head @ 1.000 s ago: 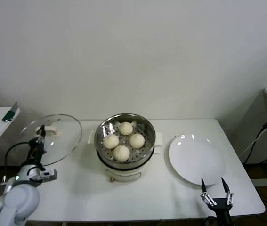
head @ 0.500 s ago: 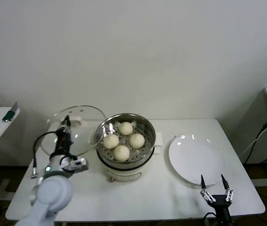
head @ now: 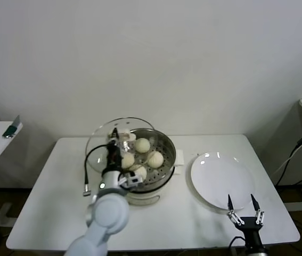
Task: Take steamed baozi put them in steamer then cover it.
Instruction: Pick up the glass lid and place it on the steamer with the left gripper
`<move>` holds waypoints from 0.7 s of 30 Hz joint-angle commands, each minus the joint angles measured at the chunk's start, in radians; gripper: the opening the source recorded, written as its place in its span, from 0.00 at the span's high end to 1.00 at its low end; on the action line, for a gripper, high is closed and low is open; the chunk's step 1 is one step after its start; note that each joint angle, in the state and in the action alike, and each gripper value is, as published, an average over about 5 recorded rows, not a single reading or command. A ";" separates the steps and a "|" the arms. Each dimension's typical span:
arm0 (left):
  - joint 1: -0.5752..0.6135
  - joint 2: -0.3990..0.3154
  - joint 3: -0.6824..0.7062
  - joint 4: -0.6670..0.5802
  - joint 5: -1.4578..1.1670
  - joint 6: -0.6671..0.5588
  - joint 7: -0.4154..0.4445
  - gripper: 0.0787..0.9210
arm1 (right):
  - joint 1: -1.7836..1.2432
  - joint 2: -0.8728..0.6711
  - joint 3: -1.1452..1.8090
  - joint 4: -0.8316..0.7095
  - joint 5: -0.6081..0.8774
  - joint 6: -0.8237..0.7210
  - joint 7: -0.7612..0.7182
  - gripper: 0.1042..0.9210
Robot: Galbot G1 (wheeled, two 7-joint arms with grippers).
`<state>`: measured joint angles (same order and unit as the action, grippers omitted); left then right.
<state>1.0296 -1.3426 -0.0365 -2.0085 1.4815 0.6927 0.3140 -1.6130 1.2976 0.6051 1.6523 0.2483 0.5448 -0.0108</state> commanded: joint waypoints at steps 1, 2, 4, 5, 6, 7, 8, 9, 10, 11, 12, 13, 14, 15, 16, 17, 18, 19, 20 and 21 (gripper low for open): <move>-0.036 -0.184 0.112 0.105 0.160 0.026 0.016 0.94 | 0.007 -0.001 -0.001 -0.002 -0.002 0.004 0.004 0.12; -0.034 -0.191 0.114 0.113 0.164 0.025 0.013 0.94 | 0.008 0.000 -0.002 -0.003 -0.002 0.004 0.005 0.12; -0.031 -0.206 0.117 0.132 0.172 0.024 0.006 0.94 | 0.010 0.002 -0.003 -0.004 -0.002 0.005 0.005 0.12; -0.030 -0.213 0.119 0.140 0.175 0.023 0.002 0.94 | 0.010 0.002 -0.004 -0.004 -0.002 0.006 0.005 0.12; -0.027 -0.219 0.120 0.147 0.178 0.022 -0.003 0.94 | 0.011 0.003 -0.005 -0.004 -0.002 0.007 0.005 0.12; -0.024 -0.224 0.120 0.155 0.180 0.021 -0.007 0.94 | 0.011 0.004 -0.005 -0.004 -0.002 0.007 0.006 0.12; -0.021 -0.227 0.121 0.160 0.181 0.020 -0.012 0.94 | 0.011 0.004 -0.005 -0.004 -0.002 0.008 0.006 0.12; -0.018 -0.228 0.120 0.166 0.182 0.019 -0.017 0.94 | 0.010 0.004 -0.005 -0.004 -0.002 0.009 0.007 0.12; -0.015 -0.228 0.119 0.172 0.182 0.018 -0.024 0.94 | 0.010 0.004 -0.005 -0.004 -0.002 0.011 0.008 0.12; -0.013 -0.226 0.117 0.177 0.181 0.015 -0.030 0.94 | 0.009 0.004 -0.004 -0.004 -0.002 0.013 0.009 0.12; -0.012 -0.222 0.114 0.182 0.178 0.013 -0.037 0.94 | 0.008 0.004 -0.003 -0.003 -0.002 0.014 0.010 0.12; -0.011 -0.216 0.111 0.187 0.173 0.009 -0.043 0.94 | 0.007 0.003 -0.003 -0.003 -0.001 0.016 0.011 0.12; -0.011 -0.210 0.109 0.191 0.168 0.007 -0.050 0.94 | 0.007 0.003 -0.002 -0.003 0.000 0.017 0.012 0.12; -0.010 -0.203 0.107 0.194 0.161 0.003 -0.057 0.94 | 0.007 0.002 -0.001 -0.004 0.000 0.019 0.013 0.12; -0.008 -0.196 0.105 0.196 0.155 0.000 -0.063 0.94 | 0.007 0.001 0.000 -0.005 0.001 0.020 0.014 0.12; -0.006 -0.190 0.103 0.197 0.150 -0.002 -0.070 0.94 | 0.007 0.001 0.000 -0.006 0.001 0.021 0.015 0.12; -0.004 -0.186 0.101 0.199 0.144 -0.005 -0.078 0.94 | 0.007 0.000 0.001 -0.007 0.001 0.022 0.016 0.12; -0.001 -0.183 0.098 0.202 0.138 -0.008 -0.087 0.94 | 0.007 0.000 0.001 -0.009 0.002 0.023 0.017 0.12; 0.001 -0.181 0.095 0.205 0.131 -0.012 -0.097 0.94 | 0.007 0.001 0.001 -0.009 0.001 0.023 0.018 0.12; 0.002 -0.180 0.092 0.208 0.123 -0.015 -0.106 0.94 | 0.007 0.002 0.001 -0.009 0.001 0.024 0.018 0.12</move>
<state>1.0278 -1.5126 0.0509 -1.8427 1.6190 0.6890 0.2649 -1.6066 1.2987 0.6053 1.6450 0.2492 0.5666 0.0055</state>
